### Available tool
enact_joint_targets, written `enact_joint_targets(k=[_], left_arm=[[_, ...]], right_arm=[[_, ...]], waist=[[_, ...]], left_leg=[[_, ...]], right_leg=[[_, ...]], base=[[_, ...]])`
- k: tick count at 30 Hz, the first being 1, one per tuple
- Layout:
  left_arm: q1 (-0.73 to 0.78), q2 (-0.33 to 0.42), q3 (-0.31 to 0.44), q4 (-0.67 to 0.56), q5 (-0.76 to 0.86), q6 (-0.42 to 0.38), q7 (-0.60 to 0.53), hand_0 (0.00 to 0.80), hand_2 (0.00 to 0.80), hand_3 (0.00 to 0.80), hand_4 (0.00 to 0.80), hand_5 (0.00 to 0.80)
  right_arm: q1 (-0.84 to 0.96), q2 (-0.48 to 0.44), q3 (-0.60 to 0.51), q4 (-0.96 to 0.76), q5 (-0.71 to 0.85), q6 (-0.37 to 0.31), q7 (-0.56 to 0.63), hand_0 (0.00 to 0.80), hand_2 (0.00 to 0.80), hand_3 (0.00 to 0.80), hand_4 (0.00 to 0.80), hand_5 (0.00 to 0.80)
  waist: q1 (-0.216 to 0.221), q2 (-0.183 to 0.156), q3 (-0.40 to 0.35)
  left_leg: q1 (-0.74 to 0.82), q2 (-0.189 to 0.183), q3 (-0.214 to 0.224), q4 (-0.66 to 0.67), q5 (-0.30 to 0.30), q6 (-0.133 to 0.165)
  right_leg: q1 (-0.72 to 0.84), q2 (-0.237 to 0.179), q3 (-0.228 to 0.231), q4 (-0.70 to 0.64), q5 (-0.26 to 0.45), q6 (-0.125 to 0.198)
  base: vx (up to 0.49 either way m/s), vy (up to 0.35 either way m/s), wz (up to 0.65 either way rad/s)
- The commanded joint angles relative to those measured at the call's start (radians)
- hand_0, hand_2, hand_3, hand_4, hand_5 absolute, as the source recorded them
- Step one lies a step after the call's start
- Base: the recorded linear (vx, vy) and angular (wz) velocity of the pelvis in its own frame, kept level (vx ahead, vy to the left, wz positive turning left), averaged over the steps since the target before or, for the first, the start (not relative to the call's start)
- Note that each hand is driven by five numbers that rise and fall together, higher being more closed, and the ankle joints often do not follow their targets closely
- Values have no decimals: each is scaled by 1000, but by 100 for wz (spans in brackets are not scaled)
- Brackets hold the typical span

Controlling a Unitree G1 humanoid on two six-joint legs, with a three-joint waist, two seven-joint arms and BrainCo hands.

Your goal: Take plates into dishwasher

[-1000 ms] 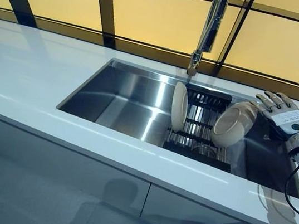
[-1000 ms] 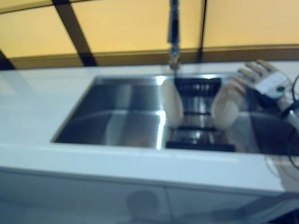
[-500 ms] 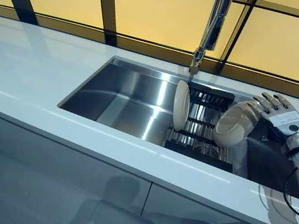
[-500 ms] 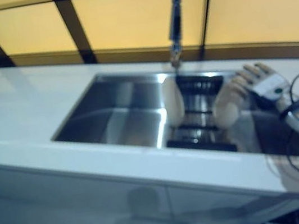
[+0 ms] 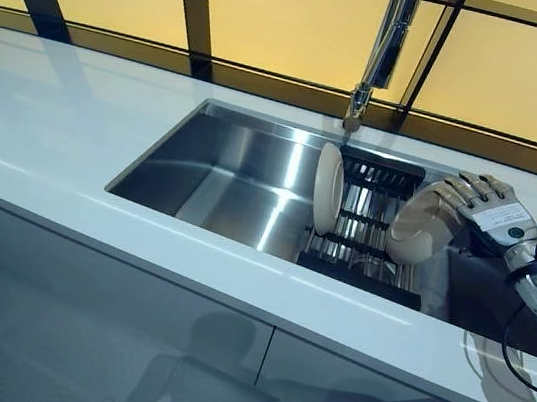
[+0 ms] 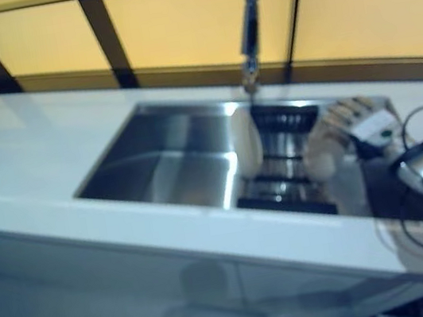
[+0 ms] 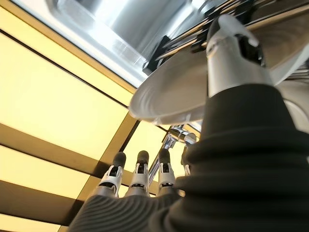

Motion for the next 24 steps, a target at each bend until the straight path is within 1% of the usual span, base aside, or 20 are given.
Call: enact_joint_targets(k=[1, 7, 12, 18, 22, 24], left_arm=[[-15, 39, -49, 32, -49, -9, -4, 0, 0, 0, 0, 0], [-26, 43, -57, 25, -69, -6, 11, 0, 0, 0, 0, 0], [-30, 49, -56, 26, -101, -12, -3, 0, 0, 0, 0, 0], [-33, 50, -55, 21, -132, -19, -13, 0, 0, 0, 0, 0], [-41, 57, -60, 20, -156, -26, -25, 0, 0, 0, 0, 0], [-42, 57, -61, 19, -159, -29, -28, 0, 0, 0, 0, 0]], right_arm=[[-162, 16, 97, 10, 11, 12, -23, 0, 0, 0, 0, 0], [-206, 37, 128, 36, 6, 26, -35, 0, 0, 0, 0, 0], [-247, 40, 174, 40, 1, 35, -32, 0, 0, 0, 0, 0], [-281, 43, 211, 58, -49, 53, -26, 0, 0, 0, 0, 0], [-324, 35, 259, 83, -77, 83, 1, 0, 0, 0, 0, 0], [-331, 34, 268, 90, -96, 87, 9, 323, 323, 323, 323, 323]], waist=[[35, -60, -5], [48, -55, 20], [57, -51, 36], [63, -44, 52], [67, -43, 65], [66, -43, 67]], left_leg=[[-51, 1, -7, -4, 26, -4], [-71, -2, -18, -4, 33, -1], [-87, -5, -26, -4, 38, -1], [-105, -7, -31, -4, 45, -1], [-122, -8, -34, -4, 52, -1], [-123, -8, -34, -4, 52, -1]], right_leg=[[53, -80, -30, 2, -28, 115], [41, -83, -37, 2, -26, 114], [28, -84, -41, 2, -23, 113], [15, -85, -44, 2, -22, 110], [-1, -85, -46, 2, -17, 110], [-2, -85, -47, 2, -16, 109]], base=[[-32, 1, 0], [-32, -9, 7], [-37, -11, 4], [-39, -6, 5], [-48, -13, 8], [-13, -4, 3]])
